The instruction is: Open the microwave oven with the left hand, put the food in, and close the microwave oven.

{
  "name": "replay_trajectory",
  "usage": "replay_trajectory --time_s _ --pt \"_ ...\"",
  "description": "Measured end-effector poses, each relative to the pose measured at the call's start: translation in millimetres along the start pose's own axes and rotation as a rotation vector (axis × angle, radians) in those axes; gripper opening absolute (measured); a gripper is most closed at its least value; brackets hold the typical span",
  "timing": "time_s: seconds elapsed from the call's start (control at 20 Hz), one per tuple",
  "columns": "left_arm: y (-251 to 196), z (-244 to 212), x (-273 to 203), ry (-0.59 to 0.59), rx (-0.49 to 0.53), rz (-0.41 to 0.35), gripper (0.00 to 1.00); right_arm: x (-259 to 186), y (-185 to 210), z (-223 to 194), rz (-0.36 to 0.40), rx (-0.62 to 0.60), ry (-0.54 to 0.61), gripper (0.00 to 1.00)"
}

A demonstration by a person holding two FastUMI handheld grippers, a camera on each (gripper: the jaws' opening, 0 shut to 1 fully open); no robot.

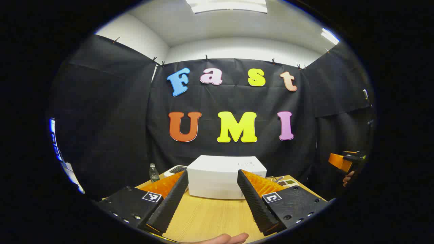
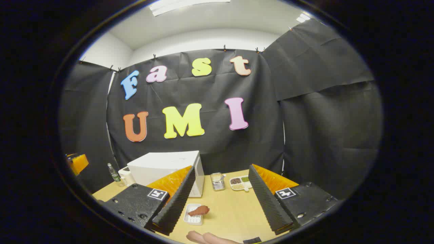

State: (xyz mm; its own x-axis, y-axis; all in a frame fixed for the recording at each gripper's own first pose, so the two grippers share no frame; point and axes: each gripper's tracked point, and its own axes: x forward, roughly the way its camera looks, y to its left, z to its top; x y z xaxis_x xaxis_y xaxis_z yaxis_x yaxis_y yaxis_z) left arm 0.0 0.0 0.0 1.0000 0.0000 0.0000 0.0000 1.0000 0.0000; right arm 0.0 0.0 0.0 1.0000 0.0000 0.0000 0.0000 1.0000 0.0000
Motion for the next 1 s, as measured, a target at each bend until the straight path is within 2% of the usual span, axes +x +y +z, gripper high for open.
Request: replay_trajectory --time_s 0.65,0.7,0.75,0.8,0.85,1.0 --pt "13 5 12 0.017 0.017 0.004 0.92 -6 -4 40 -0.019 -0.031 -0.043 0.92" --pt "13 5 13 0.016 0.02 0.006 0.92 -6 -5 42 -0.019 -0.034 -0.046 1.0" --pt "12 4 15 0.016 0.019 0.004 0.92 -6 -5 42 -0.02 -0.041 -0.047 0.92" --pt "9 4 17 0.018 0.016 -0.003 0.81 -7 -6 42 -0.02 -0.046 -0.046 0.92" --pt "6 3 19 0.02 0.012 -0.009 0.92 -7 -6 41 -0.017 -0.048 -0.045 0.92" --pt "-6 -7 31 0.046 0.007 -0.031 0.92 -8 -5 43 -0.001 -0.05 -0.053 0.92"
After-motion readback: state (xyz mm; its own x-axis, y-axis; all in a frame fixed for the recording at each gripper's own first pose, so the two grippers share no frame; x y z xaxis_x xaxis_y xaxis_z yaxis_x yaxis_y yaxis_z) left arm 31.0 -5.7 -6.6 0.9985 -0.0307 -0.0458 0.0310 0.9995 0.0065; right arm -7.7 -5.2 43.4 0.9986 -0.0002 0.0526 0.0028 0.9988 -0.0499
